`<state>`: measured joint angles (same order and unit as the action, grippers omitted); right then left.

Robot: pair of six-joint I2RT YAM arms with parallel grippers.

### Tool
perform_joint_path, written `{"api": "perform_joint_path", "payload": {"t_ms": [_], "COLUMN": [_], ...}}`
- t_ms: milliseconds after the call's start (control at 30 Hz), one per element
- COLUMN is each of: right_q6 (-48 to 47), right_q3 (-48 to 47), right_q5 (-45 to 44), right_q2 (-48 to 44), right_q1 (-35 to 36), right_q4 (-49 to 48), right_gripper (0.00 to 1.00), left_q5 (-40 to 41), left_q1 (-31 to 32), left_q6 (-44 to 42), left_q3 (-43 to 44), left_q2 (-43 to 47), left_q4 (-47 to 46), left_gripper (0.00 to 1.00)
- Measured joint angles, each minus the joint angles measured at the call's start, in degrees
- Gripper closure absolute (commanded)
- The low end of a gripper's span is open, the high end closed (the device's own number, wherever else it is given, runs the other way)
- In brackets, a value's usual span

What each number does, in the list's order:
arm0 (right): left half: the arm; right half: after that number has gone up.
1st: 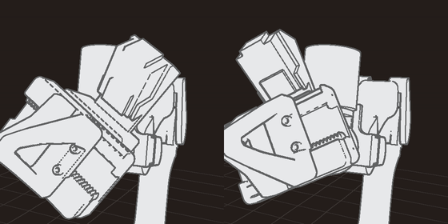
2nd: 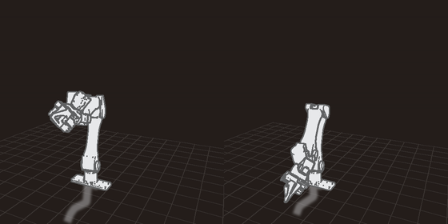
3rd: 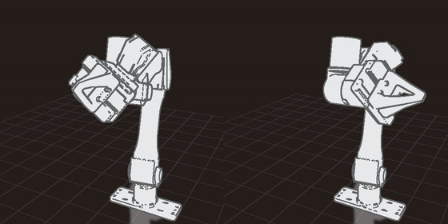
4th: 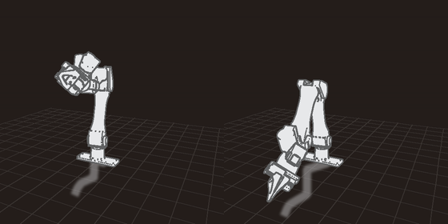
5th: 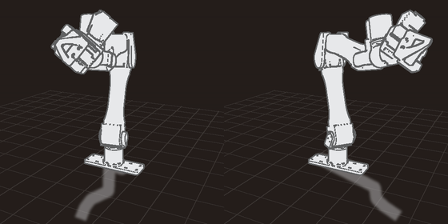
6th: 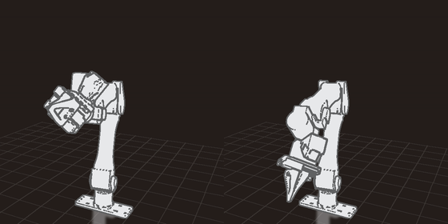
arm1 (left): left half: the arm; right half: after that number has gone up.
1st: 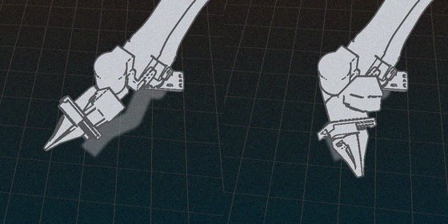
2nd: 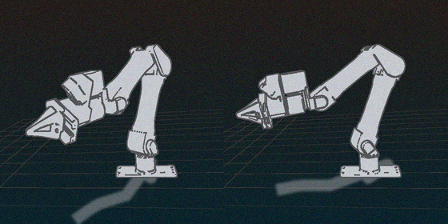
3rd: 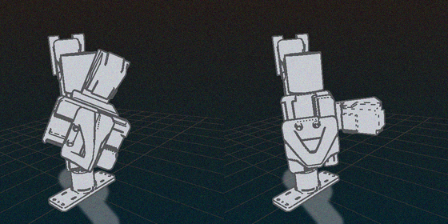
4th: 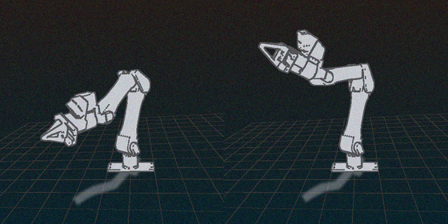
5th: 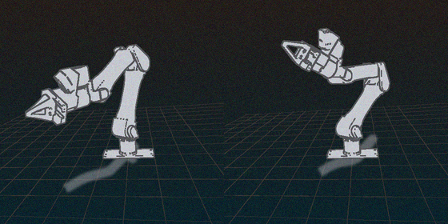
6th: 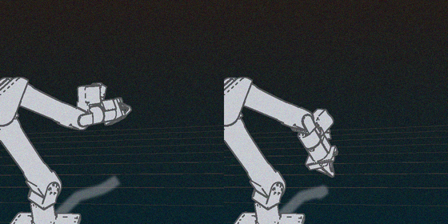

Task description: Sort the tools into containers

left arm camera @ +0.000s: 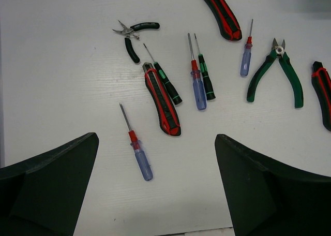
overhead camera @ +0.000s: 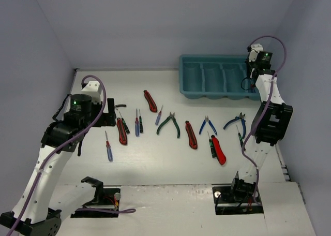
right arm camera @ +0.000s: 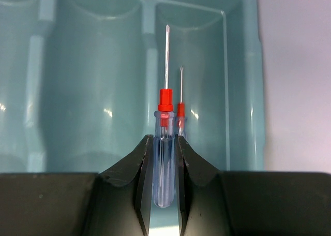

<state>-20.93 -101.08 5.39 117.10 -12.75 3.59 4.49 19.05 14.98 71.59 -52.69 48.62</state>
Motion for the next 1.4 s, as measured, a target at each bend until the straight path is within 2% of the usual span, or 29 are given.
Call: {"api": "perform_joint_path", "payload": {"t_ms": [167,267,367,400,467,533,600,800,900,1067,1267,1400], "right_q6": [0.0,0.1,0.8,1.1,1.6,2.2,2.7,5.1,7.1,10.6,17.3,22.7], "right_q3": [-4.3,-6.8,-8.4,-8.7,-9.4,-10.0,-10.2,-11.0,-8.2,2.2,16.6,25.0], "right_q5": [0.0,0.0,0.0,0.0,0.1,0.1,0.3,1.2,1.5,1.0,-0.2,-0.5], "right_q2": [5.2,8.4,11.2,12.0,13.4,14.6,14.9,13.2,8.3,-7.4,-28.6,-37.5], "right_q1": [-0.3,-0.4,-0.4,-0.4,-0.4,-0.4,-0.4,-0.3,0.2,3.6,15.1,21.9], "right_q4": [-1.0,-1.3,-1.5,-1.5,-1.6,-1.6,-1.6,-1.4,-1.7,-2.1,-3.4,-3.4], "right_gripper": [0.96,0.83,0.62,0.61,0.48,0.40,0.36,0.32,0.31,0.30,0.30,0.30], "left_q5": [0.0,0.1,0.1,0.1,0.1,0.1,0.3,1.1,1.4,1.5,1.5,0.7], "left_q1": [0.0,0.0,0.0,0.0,0.0,0.0,0.0,0.0,0.0,-0.1,-2.0,-4.8], "left_q6": [0.0,0.1,0.1,0.1,0.1,0.1,0.2,1.0,2.4,5.4,9.0,10.7], "left_q3": [-0.7,-1.6,-2.1,-2.2,-2.4,-2.9,-3.2,-3.3,-3.3,-4.3,-7.7,-10.1], "left_q2": [0.0,-0.3,-0.9,-1.2,-1.7,-2.1,-2.5,-4.5,-6.0,-8.9,-10.9,-11.1], "left_q4": [-0.1,-0.2,-0.2,-0.2,-0.4,-0.5,-0.5,-0.6,-0.7,-1.1,-1.3,-1.4], "left_gripper": [0.07,0.07,0.06,0.06,0.07,0.07,0.07,0.07,0.07,0.07,0.08,0.08]}}
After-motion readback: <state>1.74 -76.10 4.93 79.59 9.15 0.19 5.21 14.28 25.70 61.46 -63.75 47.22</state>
